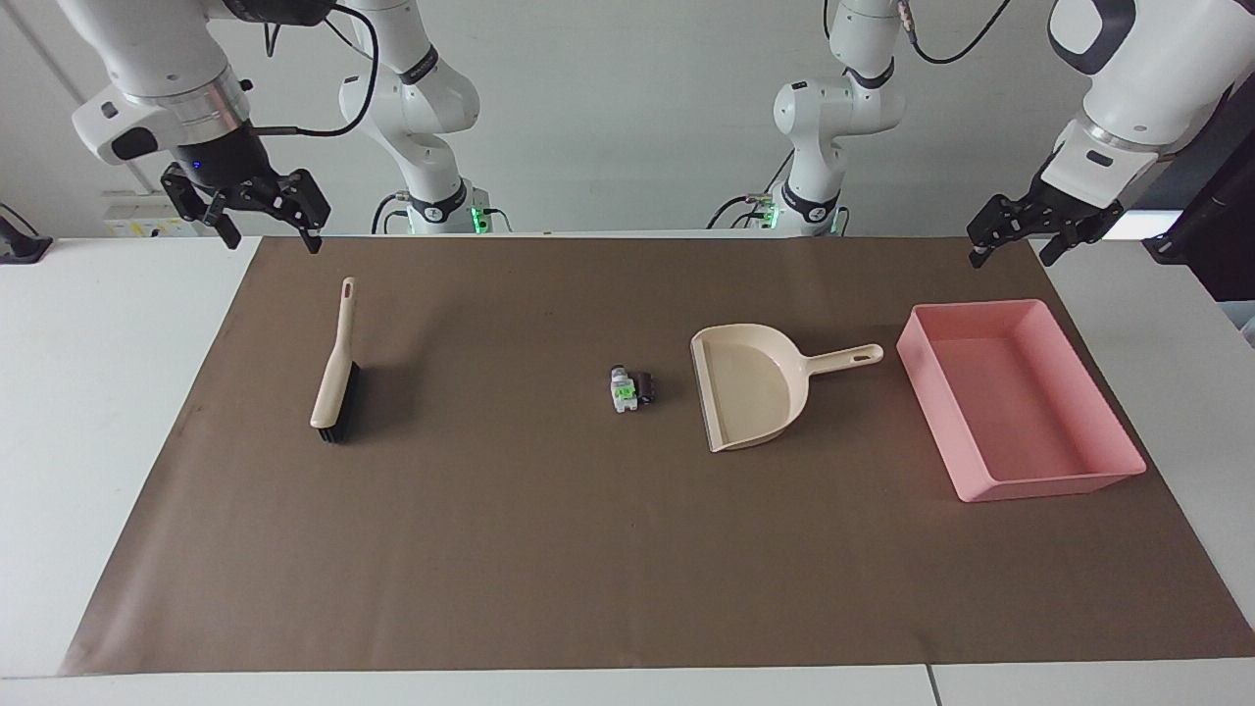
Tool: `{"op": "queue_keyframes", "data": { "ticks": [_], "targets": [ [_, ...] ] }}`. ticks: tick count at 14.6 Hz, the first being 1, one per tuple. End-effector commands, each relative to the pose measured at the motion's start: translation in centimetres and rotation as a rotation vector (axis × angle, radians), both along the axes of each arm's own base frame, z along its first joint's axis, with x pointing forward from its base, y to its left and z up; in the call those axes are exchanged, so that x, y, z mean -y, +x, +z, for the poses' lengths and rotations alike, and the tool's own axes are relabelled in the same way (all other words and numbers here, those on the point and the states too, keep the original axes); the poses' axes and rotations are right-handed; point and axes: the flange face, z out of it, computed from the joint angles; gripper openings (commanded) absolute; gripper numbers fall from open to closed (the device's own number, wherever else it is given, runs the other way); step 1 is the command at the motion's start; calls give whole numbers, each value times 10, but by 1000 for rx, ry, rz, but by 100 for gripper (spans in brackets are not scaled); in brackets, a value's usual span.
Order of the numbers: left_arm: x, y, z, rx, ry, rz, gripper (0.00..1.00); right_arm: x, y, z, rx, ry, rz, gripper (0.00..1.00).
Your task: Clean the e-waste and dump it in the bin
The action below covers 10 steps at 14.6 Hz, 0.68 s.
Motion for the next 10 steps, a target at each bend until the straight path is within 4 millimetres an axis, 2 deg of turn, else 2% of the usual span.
{"op": "queue_keyframes", "data": {
  "ticks": [1, 10],
  "targets": [
    [2, -5, -1, -11, -3, 5, 99, 0, -3, 2, 3, 14, 17, 99],
    [2, -6, 0, -9, -3, 5, 99, 1, -5, 2, -4, 16, 11, 99]
  ]
}}
